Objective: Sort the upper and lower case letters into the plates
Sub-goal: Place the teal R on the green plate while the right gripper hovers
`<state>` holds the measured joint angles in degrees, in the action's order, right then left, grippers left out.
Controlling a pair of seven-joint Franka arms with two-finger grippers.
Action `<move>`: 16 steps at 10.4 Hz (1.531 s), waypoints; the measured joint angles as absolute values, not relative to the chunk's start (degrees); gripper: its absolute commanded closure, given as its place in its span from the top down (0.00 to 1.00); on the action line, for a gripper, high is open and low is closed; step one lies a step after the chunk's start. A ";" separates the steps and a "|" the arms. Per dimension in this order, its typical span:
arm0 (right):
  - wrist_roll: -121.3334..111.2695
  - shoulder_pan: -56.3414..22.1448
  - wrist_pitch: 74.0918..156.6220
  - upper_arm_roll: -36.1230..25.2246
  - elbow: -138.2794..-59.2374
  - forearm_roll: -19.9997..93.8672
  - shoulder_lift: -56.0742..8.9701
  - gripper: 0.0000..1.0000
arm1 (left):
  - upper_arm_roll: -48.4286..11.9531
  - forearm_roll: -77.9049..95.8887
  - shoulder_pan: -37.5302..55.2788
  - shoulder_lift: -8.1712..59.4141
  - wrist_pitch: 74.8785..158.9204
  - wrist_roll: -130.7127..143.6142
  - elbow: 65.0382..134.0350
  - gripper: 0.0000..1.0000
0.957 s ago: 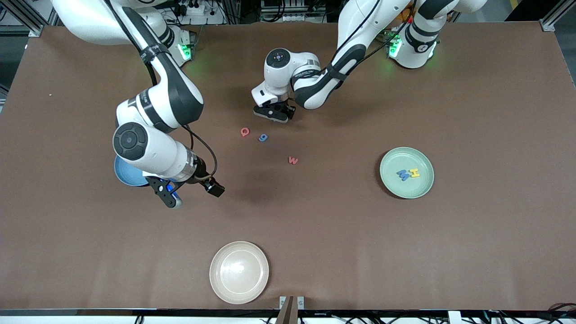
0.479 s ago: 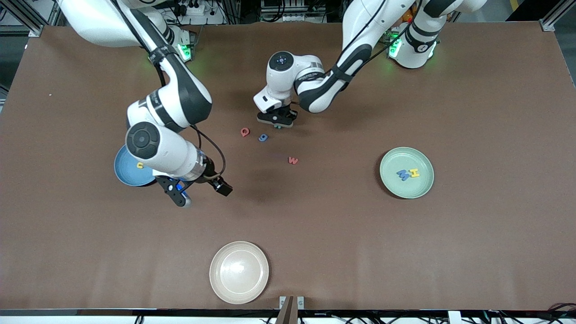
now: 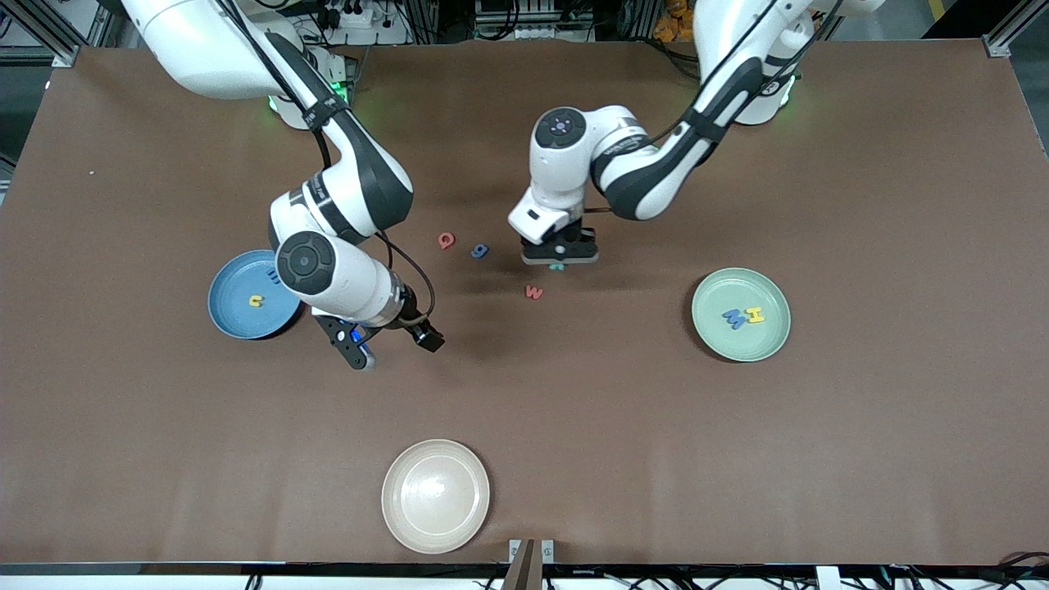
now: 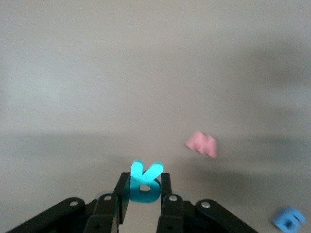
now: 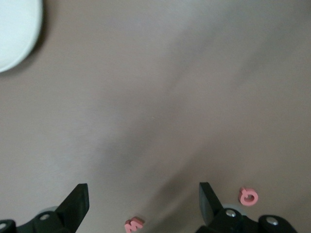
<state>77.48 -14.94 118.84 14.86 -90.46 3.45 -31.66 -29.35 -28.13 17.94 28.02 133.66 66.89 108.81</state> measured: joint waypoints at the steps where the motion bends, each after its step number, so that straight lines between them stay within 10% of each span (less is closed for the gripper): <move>1: 78.47 -15.57 118.92 15.12 -91.75 3.45 -31.71 1.00 | -29.57 -28.13 15.28 27.06 131.73 65.09 109.23 0.00; 11: 84.79 -18.12 140.33 23.91 -115.02 -4.59 -29.68 1.00 | -24.72 -28.24 -5.06 23.48 119.96 33.81 113.51 0.00; 12: 84.90 -18.48 141.15 24.02 -115.81 -4.60 -29.75 1.00 | -23.45 -28.24 -5.25 23.48 120.00 33.60 113.69 0.20; 14: 87.06 -19.17 143.40 24.04 -116.54 -4.70 -30.50 1.00 | -22.75 -28.24 -5.29 23.49 120.02 33.60 113.77 1.00; 16: 88.46 -19.81 144.86 24.05 -116.67 -5.11 -31.75 1.00 | -22.74 -28.24 -5.26 23.50 120.10 33.60 113.77 1.00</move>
<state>88.46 -19.81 144.86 24.05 -116.67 -5.11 -31.75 -22.74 -28.24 -5.26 23.50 120.10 33.60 113.77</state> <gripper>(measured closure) 0.000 0.480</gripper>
